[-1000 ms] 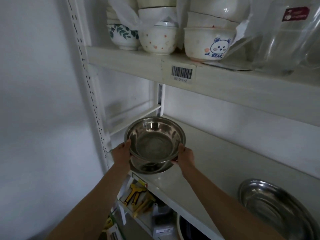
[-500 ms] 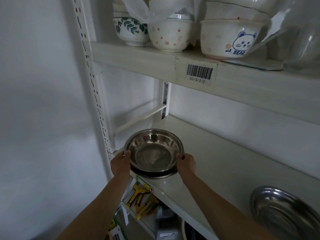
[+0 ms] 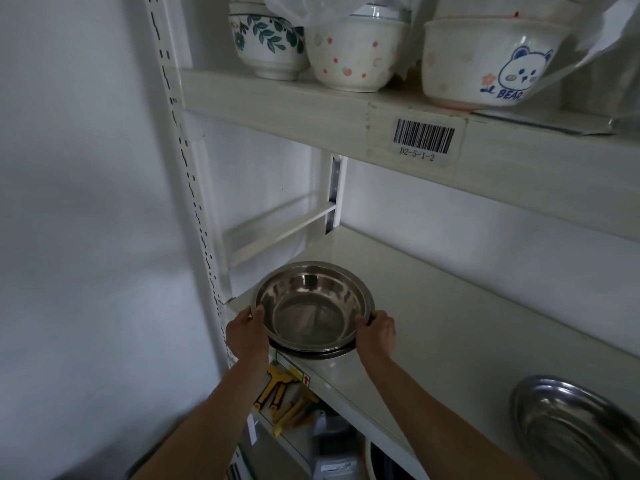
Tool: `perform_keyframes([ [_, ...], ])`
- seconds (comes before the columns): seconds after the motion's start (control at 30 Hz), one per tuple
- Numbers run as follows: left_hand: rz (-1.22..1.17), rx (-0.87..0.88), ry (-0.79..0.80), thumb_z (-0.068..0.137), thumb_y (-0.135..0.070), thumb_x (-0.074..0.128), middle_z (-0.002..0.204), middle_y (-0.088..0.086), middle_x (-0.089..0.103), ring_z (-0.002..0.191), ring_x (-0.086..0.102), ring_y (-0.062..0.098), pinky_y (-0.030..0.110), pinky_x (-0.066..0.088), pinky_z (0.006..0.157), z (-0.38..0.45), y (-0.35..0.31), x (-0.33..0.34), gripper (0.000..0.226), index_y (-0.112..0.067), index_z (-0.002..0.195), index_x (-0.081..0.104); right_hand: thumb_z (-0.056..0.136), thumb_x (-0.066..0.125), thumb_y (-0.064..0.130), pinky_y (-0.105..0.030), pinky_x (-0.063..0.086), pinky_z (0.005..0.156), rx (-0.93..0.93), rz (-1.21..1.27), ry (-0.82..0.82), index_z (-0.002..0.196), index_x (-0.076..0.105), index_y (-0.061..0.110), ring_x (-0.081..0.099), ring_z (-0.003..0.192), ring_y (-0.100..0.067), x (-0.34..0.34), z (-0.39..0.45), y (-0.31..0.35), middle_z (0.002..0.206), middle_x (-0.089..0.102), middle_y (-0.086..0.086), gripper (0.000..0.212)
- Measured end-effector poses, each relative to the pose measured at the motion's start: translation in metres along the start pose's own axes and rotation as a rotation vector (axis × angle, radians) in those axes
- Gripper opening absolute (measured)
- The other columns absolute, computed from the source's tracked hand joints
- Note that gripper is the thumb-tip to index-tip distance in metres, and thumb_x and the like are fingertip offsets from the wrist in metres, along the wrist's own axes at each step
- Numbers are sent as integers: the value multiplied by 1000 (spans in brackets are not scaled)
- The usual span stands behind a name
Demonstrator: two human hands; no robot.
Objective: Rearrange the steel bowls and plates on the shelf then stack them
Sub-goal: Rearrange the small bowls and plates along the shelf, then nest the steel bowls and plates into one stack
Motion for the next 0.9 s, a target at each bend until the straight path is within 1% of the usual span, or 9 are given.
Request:
perform_keyframes([
  [0.07, -12, 9, -20, 88, -21, 57, 68, 11, 70, 68, 62, 27, 34, 53, 75, -1, -1, -1, 20, -20, 79, 75, 93, 57, 17, -28, 39, 73, -4, 19, -15, 105, 59, -2, 54, 85, -26, 0, -1, 1, 113, 58, -18, 23],
  [0.13, -3, 39, -28, 88, -18, 56, 65, 12, 69, 62, 58, 24, 28, 49, 68, -2, -3, -1, 22, -20, 73, 72, 92, 56, 15, -30, 40, 74, -15, 39, -37, 105, 58, -2, 47, 82, -21, -1, -2, 1, 112, 57, -18, 21],
  [0.27, 39, 72, -57, 87, -18, 53, 59, 15, 65, 55, 49, 20, 20, 35, 54, -2, -8, 0, 27, -17, 64, 67, 89, 60, 12, -31, 42, 69, -48, 74, -80, 100, 52, 3, 53, 81, -23, -4, -2, 2, 107, 60, -16, 16],
  [0.4, 87, 80, -62, 87, -20, 57, 63, 11, 66, 57, 53, 20, 17, 33, 52, 0, -11, 1, 18, -17, 75, 70, 88, 61, 10, -29, 39, 68, -62, 41, -79, 98, 52, 4, 52, 80, -21, -5, 0, 6, 106, 60, -15, 14],
  [0.5, 103, 67, -78, 84, -24, 60, 68, 7, 68, 61, 57, 19, 19, 35, 54, 4, -8, 1, 20, -10, 86, 74, 90, 60, 11, -29, 39, 68, -75, -3, -78, 100, 52, 3, 51, 81, -21, -5, 1, 9, 107, 59, -15, 15],
  [0.57, 104, 58, -81, 83, -25, 62, 72, 7, 68, 64, 58, 19, 23, 40, 57, 6, -7, 1, 22, -9, 90, 74, 90, 58, 10, -30, 39, 69, -80, -25, -69, 102, 52, 2, 56, 85, -27, -4, 1, 10, 109, 58, -16, 15],
  [0.7, 110, 57, -96, 80, -24, 66, 91, 10, 65, 77, 58, 19, 32, 47, 69, 5, -7, 1, 23, -8, 96, 72, 89, 55, 8, -34, 43, 70, -81, -71, -61, 103, 53, 0, 59, 90, -35, -2, 2, 10, 112, 54, -18, 17],
  [0.8, 104, 53, -103, 79, -24, 68, 94, 10, 62, 81, 60, 23, 42, 54, 78, 5, -7, 1, 25, -9, 98, 72, 88, 55, 7, -39, 47, 73, -86, -80, -61, 103, 52, 0, 59, 88, -36, -1, 2, 10, 110, 54, -18, 17],
  [0.9, 60, 51, -92, 79, -24, 69, 95, 9, 60, 84, 61, 24, 47, 54, 83, 5, -4, 3, 27, -10, 102, 72, 87, 58, 8, -37, 44, 70, -85, -72, -59, 102, 53, 1, 58, 85, -34, -2, 4, 9, 111, 53, -17, 18],
])
Point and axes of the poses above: each hand's wrist, its own z-axis towards the middle knuckle, its own x-axis out of the palm, y = z × x, the point moved 10 cm from there along z, towards the middle knuckle
